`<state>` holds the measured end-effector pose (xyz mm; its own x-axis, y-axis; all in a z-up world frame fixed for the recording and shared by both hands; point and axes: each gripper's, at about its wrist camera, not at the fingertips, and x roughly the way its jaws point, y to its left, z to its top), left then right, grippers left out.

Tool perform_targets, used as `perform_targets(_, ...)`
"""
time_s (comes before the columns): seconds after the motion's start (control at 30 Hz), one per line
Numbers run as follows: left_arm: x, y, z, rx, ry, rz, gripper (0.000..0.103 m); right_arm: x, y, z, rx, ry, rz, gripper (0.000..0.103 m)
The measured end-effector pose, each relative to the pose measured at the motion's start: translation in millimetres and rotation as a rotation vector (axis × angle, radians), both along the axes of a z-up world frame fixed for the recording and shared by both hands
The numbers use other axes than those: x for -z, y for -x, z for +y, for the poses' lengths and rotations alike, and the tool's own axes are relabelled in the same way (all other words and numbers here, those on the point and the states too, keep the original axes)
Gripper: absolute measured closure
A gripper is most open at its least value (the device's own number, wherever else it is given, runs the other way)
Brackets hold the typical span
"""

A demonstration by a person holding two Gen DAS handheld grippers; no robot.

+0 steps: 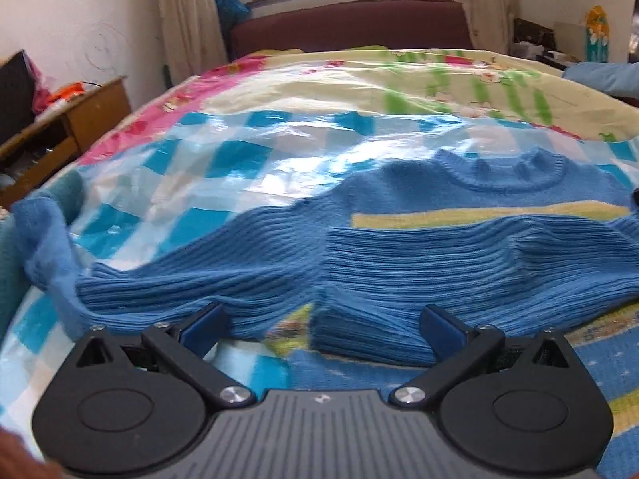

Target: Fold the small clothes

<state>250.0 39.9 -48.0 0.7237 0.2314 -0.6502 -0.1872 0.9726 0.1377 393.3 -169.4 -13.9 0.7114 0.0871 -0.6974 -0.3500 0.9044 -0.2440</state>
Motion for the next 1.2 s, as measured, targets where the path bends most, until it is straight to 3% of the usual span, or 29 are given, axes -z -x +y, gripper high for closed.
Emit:
perform_targets(0.1,0,2,10,-0.049,0.035,0.016,0.0,-17,21,18,-0.117,-0.065,-0.015,0.094)
perform_targets(0.3,-14,34,20,-0.088,0.075,0.006,0.0,-23,50,85,-0.353,-0.188,0.08,0.094)
perform_targets(0.47,-15,49,32,-0.115,0.075,-0.012,0.0,-10,61,139,-0.46,-0.166,0.128,0.093)
perform_targets(0.53,-14,45,40,-0.128,0.117,-0.016,0.0,-7,61,150,-0.481,-0.132,0.12,0.093)
perform_targets(0.67,-11,52,47,-0.127,0.159,-0.033,0.0,-5,46,167,-0.494,-0.076,0.105,0.074)
perform_targets(0.87,-10,57,46,-0.091,0.188,-0.051,0.0,10,22,182,-0.522,-0.105,0.17,0.07)
perform_targets(0.93,-9,58,46,-0.082,0.191,-0.056,0.0,18,16,186,-0.497,-0.085,0.193,0.076)
perform_targets(1.0,-9,59,46,-0.079,0.196,-0.063,0.0,16,14,182,-0.457,-0.109,0.192,0.098)
perform_targets(1.2,-9,59,47,-0.076,0.204,-0.078,0.0,3,2,160,-0.33,-0.127,0.142,0.102)
